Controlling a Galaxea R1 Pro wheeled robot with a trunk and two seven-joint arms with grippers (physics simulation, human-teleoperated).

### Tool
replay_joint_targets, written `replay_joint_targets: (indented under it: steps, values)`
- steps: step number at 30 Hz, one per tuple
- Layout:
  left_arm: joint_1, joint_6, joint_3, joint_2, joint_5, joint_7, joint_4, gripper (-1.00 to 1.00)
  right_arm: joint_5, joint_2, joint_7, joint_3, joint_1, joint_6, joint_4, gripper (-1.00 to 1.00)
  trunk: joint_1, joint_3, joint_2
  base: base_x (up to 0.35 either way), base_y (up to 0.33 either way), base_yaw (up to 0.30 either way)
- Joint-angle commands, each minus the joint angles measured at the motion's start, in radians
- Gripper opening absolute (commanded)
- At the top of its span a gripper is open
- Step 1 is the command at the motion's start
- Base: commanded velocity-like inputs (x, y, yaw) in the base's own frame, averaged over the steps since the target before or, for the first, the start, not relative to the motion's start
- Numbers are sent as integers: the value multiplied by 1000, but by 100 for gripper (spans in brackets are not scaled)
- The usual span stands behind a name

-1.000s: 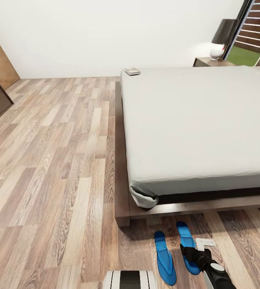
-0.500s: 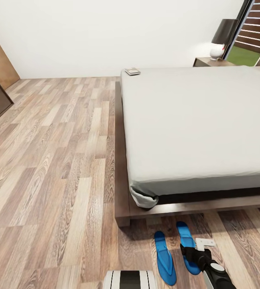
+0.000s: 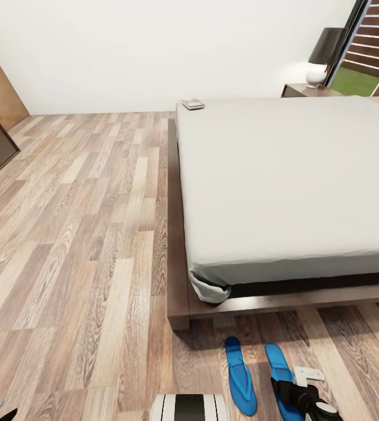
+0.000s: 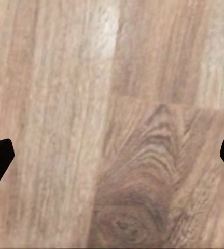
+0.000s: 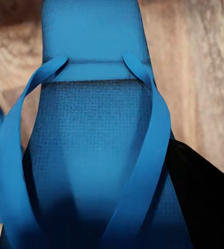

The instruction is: In the bedroom, move the book from the bed onto either nightstand, and place the two sandals side by side next to the bed.

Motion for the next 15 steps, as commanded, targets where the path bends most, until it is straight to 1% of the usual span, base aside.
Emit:
replay_joint_targets:
  steps: [1, 15]
  values:
    - [0, -4, -9, 1, 7, -9, 1, 100, 0, -1, 4, -3, 0, 6, -1, -100, 0, -1, 0, 0, 0, 0]
    - [2, -6, -10, 3, 6, -23, 0, 100, 1, -5, 3, -4, 0, 6, -1, -100, 0, -1, 0, 0, 0, 0]
